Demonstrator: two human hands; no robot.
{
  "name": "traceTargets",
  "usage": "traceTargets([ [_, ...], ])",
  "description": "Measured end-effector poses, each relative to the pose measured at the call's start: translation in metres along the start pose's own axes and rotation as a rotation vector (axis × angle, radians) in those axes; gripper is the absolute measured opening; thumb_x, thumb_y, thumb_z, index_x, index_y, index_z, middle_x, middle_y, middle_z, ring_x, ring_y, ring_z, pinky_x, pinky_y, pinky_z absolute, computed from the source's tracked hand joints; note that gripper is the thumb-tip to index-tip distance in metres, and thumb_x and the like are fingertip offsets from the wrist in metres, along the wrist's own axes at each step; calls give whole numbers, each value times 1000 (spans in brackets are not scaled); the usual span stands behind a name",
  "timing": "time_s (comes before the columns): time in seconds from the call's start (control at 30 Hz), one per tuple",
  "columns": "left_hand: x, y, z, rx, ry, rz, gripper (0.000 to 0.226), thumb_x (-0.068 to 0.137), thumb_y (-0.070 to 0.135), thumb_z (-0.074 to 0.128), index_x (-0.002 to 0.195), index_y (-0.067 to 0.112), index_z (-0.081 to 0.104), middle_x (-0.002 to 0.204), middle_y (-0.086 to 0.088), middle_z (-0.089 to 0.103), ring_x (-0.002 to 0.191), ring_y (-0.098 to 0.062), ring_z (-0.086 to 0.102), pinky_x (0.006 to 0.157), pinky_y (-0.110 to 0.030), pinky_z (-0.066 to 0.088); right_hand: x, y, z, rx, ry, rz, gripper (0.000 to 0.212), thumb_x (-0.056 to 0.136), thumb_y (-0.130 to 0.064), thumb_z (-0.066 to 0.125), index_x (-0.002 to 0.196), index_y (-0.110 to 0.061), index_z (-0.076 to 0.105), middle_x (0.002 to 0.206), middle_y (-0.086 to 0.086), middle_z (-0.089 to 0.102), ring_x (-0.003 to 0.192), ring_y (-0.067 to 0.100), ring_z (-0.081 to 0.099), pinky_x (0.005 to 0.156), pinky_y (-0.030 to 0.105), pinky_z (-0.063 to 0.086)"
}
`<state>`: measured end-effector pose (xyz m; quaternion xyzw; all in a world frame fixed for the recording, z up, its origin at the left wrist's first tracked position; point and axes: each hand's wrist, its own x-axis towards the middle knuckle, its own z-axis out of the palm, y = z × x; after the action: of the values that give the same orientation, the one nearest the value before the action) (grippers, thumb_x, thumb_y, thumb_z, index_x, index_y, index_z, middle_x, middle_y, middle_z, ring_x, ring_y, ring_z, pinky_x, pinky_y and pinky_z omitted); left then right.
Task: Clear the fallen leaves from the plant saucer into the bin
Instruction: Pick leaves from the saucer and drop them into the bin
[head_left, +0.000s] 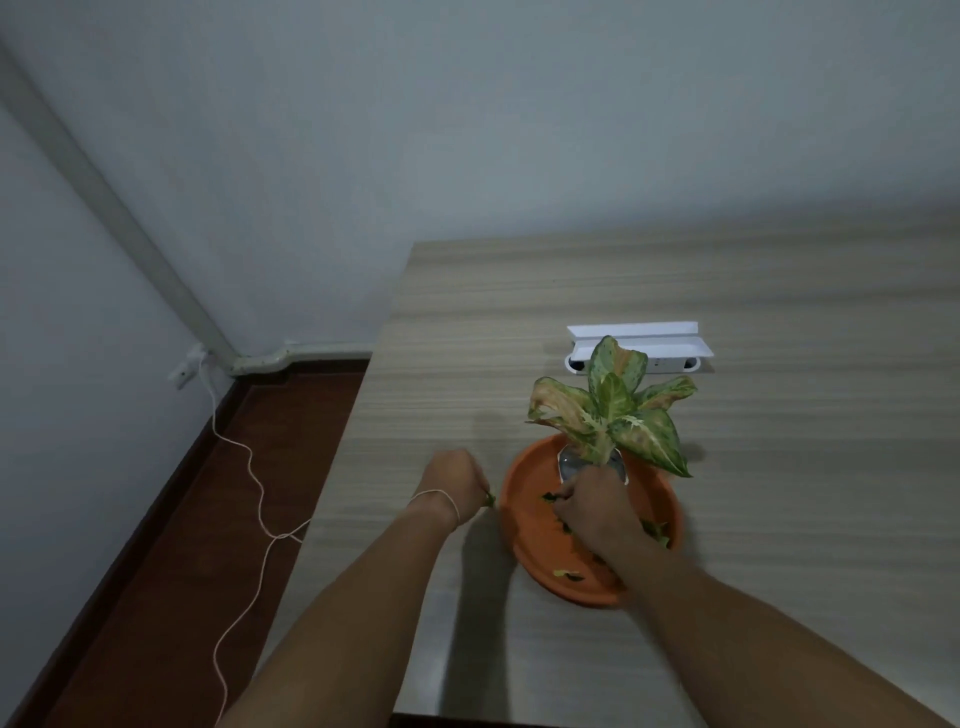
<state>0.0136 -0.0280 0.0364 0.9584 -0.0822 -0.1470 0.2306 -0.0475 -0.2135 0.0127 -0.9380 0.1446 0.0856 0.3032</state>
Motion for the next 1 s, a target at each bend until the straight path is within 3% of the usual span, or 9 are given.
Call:
traceTargets([
  [0.13, -24, -33, -27, -41, 69, -79, 10, 74, 11, 77, 83, 10, 79, 91, -7, 77, 89, -19, 71, 87, -30, 57, 0, -31, 6, 22, 35, -29, 29, 74, -9, 66, 46, -12, 61, 49, 2, 60, 49, 18, 57, 40, 24, 39],
  [0.3, -67, -94, -67, -88, 203, -236, 2, 73, 15, 76, 73, 14, 77, 86, -6, 76, 91, -20, 69, 89, -32, 57, 1, -78, 7, -16, -27, -132, 11, 72, -9, 70, 64, -9, 76, 57, 6, 71, 52, 19, 67, 50, 32, 57],
  [0.4, -101, -135, -82, -142, 283, -389, 17, 73, 16, 76, 58, 23, 71, 89, -9, 75, 97, -24, 66, 92, -34, 56, -1, -112, 18, -27, -81, -198, 9, 76, -11, 70, 70, -11, 78, 57, 3, 70, 49, 10, 61, 49, 23, 51],
  [0.5, -144, -170, -90, -169, 371, -530, 4, 72, 20, 77, 68, 20, 77, 90, -9, 76, 92, -22, 70, 92, -33, 56, -5, -151, 41, 25, -114, -311, 6, 75, -8, 72, 75, -8, 78, 60, 6, 70, 48, 7, 58, 44, 15, 45],
  [0.57, -185, -195, -89, -188, 434, -634, 3, 69, 23, 77, 66, 23, 77, 83, -5, 78, 86, -21, 72, 89, -34, 58, -13, -181, 64, 31, -168, -398, 6, 74, -7, 73, 77, -7, 79, 64, 7, 71, 53, 11, 61, 55, 22, 51],
  [0.67, -254, -232, -82, -223, 501, -812, 15, 65, 24, 76, 52, 29, 70, 78, -3, 77, 81, -20, 71, 85, -33, 59, -39, -225, 102, 20, -255, -518, 6, 73, -8, 76, 78, -7, 79, 69, 7, 72, 57, 10, 60, 62, 24, 48],
  [0.83, -341, -267, -68, -278, 616, -998, 3, 69, 16, 75, 68, 18, 78, 80, -5, 77, 82, -22, 71, 85, -32, 58, -100, -285, 161, -14, -387, -756, 7, 74, -18, 79, 80, -14, 79, 65, -1, 71, 58, 9, 62, 62, 18, 47],
  [1.0, -385, -292, -38, -322, 633, -1049, 2, 69, 18, 77, 70, 17, 79, 78, -6, 78, 79, -22, 72, 85, -34, 58, -160, -311, 223, -30, -482, -863, 10, 74, -17, 78, 84, -16, 80, 78, 3, 76, 68, 13, 68, 76, 29, 59],
])
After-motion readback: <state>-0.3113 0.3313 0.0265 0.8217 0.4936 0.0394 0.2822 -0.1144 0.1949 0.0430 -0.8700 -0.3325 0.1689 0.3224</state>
